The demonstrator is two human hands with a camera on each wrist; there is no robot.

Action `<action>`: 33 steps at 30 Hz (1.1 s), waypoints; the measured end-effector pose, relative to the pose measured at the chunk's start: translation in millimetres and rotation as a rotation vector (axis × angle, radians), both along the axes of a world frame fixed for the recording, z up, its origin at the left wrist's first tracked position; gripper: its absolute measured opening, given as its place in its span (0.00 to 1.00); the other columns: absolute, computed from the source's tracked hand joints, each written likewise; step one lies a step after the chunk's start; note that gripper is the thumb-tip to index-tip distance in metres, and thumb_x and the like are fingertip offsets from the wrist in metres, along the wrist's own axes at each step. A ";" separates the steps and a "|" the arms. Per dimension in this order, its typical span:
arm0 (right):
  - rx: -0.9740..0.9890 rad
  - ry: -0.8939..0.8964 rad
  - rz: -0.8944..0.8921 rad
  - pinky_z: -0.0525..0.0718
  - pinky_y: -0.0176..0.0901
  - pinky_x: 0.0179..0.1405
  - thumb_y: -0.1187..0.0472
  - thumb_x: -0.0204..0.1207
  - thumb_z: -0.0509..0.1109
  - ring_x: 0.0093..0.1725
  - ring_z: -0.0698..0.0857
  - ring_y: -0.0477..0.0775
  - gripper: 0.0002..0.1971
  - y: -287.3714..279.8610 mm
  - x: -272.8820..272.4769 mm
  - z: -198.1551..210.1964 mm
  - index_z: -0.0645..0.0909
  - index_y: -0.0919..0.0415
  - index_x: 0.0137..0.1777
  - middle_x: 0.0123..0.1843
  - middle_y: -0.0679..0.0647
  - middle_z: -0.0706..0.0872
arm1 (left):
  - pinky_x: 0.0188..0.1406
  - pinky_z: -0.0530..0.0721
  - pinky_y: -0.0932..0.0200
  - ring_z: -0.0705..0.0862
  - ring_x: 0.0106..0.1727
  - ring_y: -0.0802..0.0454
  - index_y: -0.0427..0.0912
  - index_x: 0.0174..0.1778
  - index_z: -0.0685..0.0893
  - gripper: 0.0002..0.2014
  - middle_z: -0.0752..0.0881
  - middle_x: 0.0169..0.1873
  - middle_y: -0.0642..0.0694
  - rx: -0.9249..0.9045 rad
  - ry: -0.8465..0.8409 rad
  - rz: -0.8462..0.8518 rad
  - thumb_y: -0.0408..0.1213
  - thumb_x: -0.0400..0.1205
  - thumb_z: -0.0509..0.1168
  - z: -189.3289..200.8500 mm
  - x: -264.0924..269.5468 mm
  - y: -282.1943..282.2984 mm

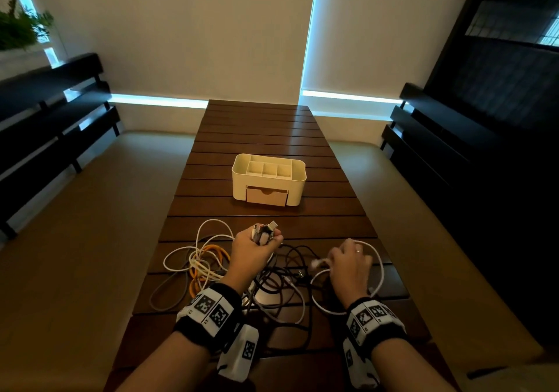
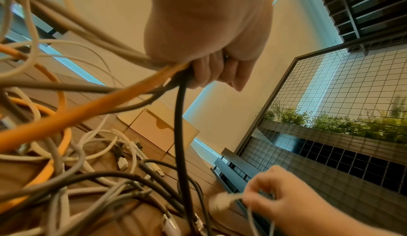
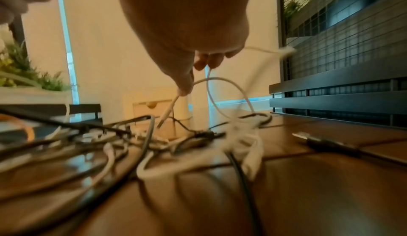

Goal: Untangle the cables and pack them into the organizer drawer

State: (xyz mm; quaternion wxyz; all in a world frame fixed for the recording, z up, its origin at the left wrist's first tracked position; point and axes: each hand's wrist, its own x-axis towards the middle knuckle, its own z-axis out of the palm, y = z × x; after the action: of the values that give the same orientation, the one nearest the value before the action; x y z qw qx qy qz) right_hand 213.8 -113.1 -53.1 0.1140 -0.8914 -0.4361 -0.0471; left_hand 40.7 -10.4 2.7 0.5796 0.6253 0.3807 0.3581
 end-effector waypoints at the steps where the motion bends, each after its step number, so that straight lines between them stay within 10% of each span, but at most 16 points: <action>1: 0.091 -0.026 -0.054 0.71 0.55 0.52 0.58 0.78 0.68 0.54 0.78 0.60 0.05 1.5 -0.2 5.8 0.82 0.58 0.49 0.52 0.56 0.78 | 0.51 0.84 0.50 0.85 0.45 0.48 0.44 0.40 0.87 0.04 0.88 0.40 0.44 0.002 0.007 -0.027 0.30 0.77 0.72 -1.8 0.2 -0.6; 4: 0.304 0.207 -0.180 0.68 0.54 0.58 0.58 0.84 0.57 0.50 0.75 0.55 0.06 5.9 -6.3 26.5 0.75 0.56 0.50 0.44 0.50 0.77 | 0.49 0.84 0.48 0.86 0.45 0.45 0.45 0.39 0.87 0.03 0.88 0.39 0.41 0.035 0.028 -0.051 0.36 0.78 0.71 -6.9 1.0 -1.8; 8: 0.693 0.783 -0.188 0.71 0.43 0.29 0.59 0.85 0.55 0.33 0.73 0.54 0.09 14.1 -19.8 48.2 0.73 0.58 0.45 0.33 0.50 0.74 | 0.39 0.77 0.50 0.77 0.31 0.50 0.43 0.30 0.77 0.17 0.77 0.26 0.46 -0.032 0.008 -0.007 0.49 0.80 0.67 -8.7 5.8 -2.4; 14: 0.656 1.418 0.162 0.65 0.33 0.25 0.61 0.86 0.51 0.25 0.66 0.43 0.12 21.7 -60.9 80.0 0.77 0.60 0.50 0.29 0.48 0.70 | 0.26 0.70 0.61 0.71 0.22 0.58 0.45 0.29 0.72 0.15 0.72 0.20 0.53 -0.176 -0.157 -0.012 0.41 0.81 0.68 0.4 17.8 -7.3; 22: 0.345 0.912 0.493 0.73 0.26 0.26 0.64 0.84 0.57 0.26 0.77 0.32 0.19 17.9 -86.2 72.7 0.68 0.42 0.69 0.33 0.40 0.77 | 0.37 0.79 0.53 0.77 0.31 0.50 0.42 0.31 0.73 0.15 0.74 0.26 0.47 -0.280 -0.296 -0.009 0.35 0.72 0.76 -3.0 17.2 1.3; 25: 0.288 0.790 0.475 0.81 0.45 0.33 0.61 0.83 0.61 0.28 0.77 0.42 0.02 19.5 -84.8 76.9 0.75 0.56 0.50 0.33 0.49 0.80 | 0.31 0.75 0.56 0.74 0.29 0.50 0.43 0.29 0.73 0.16 0.72 0.24 0.47 -0.314 -0.268 0.000 0.43 0.78 0.70 -3.6 17.2 2.3; 30: 0.039 0.728 0.481 0.78 0.36 0.30 0.55 0.83 0.60 0.24 0.77 0.43 0.14 22.6 -68.2 72.7 0.71 0.48 0.34 0.28 0.46 0.79 | 0.27 0.83 0.58 0.82 0.26 0.50 0.35 0.33 0.79 0.24 0.81 0.22 0.46 -0.406 -0.366 -0.044 0.55 0.81 0.60 11.0 9.9 7.1; 33: -0.085 0.701 0.502 0.72 0.34 0.31 0.56 0.84 0.60 0.30 0.75 0.42 0.15 17.7 -45.1 66.3 0.72 0.49 0.33 0.30 0.45 0.76 | 0.17 0.69 0.66 0.71 0.15 0.58 0.43 0.27 0.71 0.20 0.71 0.14 0.53 -0.398 -0.554 -0.077 0.53 0.80 0.59 26.6 -5.5 13.7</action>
State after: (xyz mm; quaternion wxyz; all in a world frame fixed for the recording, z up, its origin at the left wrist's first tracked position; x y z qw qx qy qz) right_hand 168.7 -95.4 13.1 0.2264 -0.7237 -0.5758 0.3056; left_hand 35.2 3.3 29.4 0.7848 0.3928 0.2474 0.4107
